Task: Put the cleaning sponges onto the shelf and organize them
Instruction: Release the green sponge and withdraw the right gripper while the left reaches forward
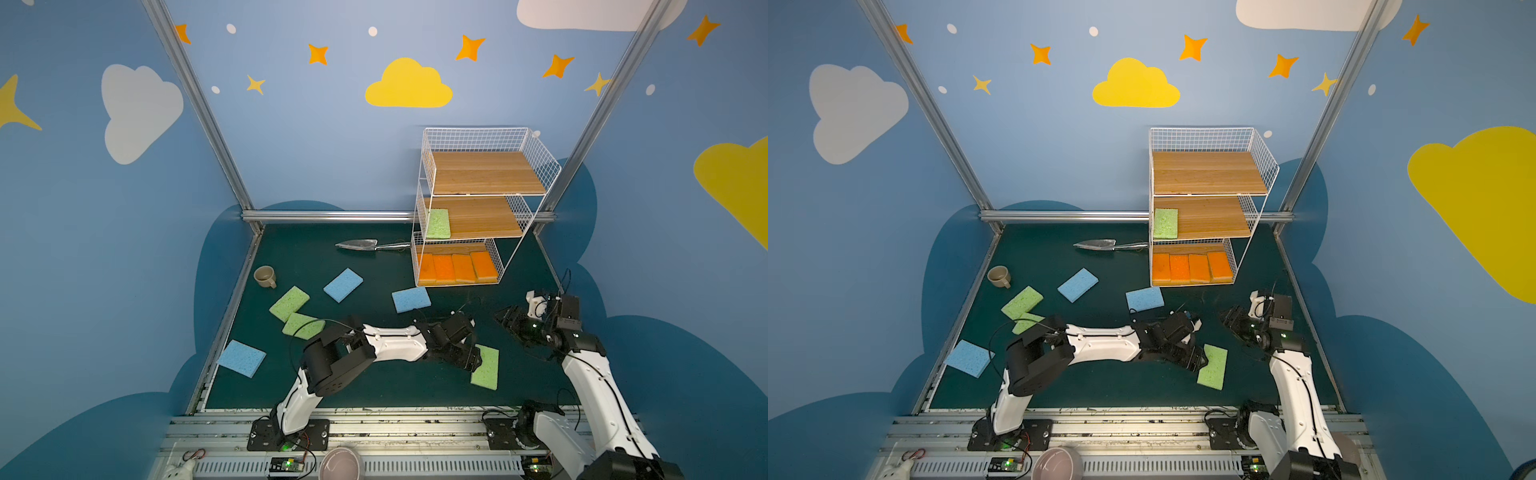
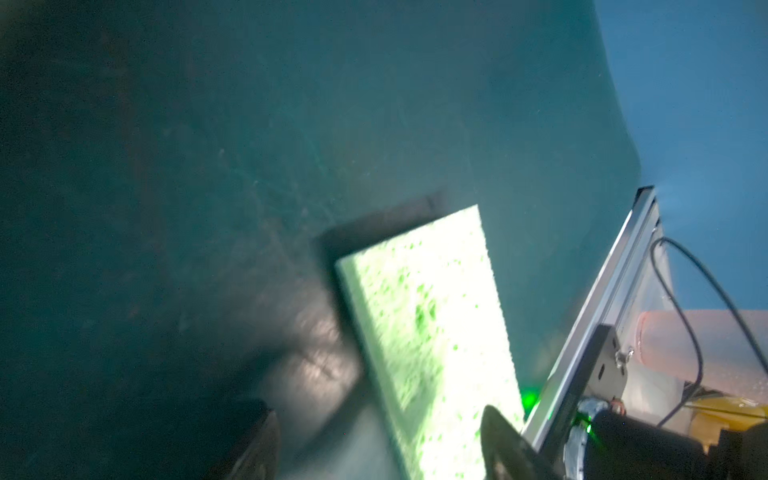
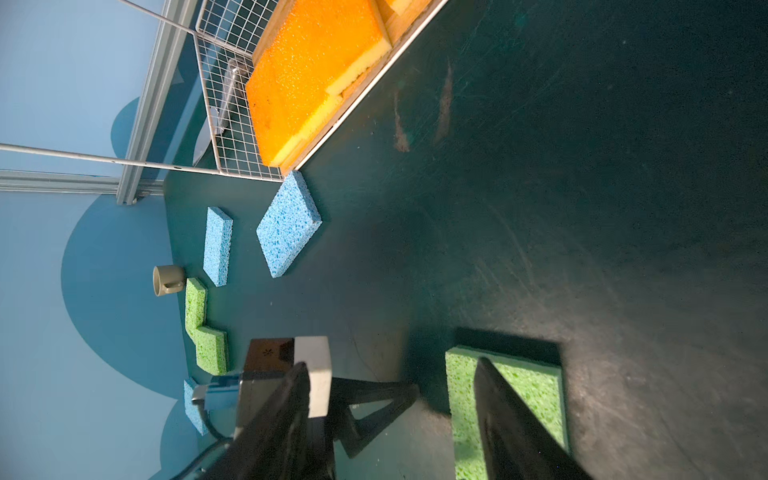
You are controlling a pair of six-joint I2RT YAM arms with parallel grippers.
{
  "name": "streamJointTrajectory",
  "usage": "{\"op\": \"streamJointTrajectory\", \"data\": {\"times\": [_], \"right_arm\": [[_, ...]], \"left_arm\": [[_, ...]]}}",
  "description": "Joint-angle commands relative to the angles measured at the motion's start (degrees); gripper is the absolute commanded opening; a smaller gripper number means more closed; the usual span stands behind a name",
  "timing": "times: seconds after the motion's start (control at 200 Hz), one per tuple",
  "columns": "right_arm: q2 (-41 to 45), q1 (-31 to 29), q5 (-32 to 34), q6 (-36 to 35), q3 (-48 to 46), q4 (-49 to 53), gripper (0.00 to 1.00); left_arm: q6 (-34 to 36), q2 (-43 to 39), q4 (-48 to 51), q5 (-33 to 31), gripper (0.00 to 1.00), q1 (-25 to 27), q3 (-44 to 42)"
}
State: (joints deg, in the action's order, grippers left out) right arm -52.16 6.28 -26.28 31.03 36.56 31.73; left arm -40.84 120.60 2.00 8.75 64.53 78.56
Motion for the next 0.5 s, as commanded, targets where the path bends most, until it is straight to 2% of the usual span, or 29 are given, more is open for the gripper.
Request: {"op": "streamJointTrajectory", "data": {"times": [0.0,0.085,0.37,0.445,0.496], "right_arm": [[0.9,0.3,-1.1,-0.4,-0.5,-0.4,0.62],[1.4,0.4,-1.1,-0.4,-0.6,-0.3,0.62],[2.3,0.7,-1.6,-0.2,-1.5,-0.3,0.62],[2.5,0.8,-1.6,-0.3,-1.6,0.0,0.62],[2.8,0.9,-1.8,-0.3,-1.7,0.1,0.62]], "left_arm": [[-0.6,2.8,1.1,1.4,0.69,0.7,1.7],[-0.2,4.2,2.7,1.0,0.6,1.2,3.6],[-0.7,6.1,3.2,1.4,0.23,2.0,5.4],[-0.8,5.8,3.2,1.3,0.04,2.0,5.2],[-0.8,5.2,3.3,0.9,0.03,1.9,4.9]]}}
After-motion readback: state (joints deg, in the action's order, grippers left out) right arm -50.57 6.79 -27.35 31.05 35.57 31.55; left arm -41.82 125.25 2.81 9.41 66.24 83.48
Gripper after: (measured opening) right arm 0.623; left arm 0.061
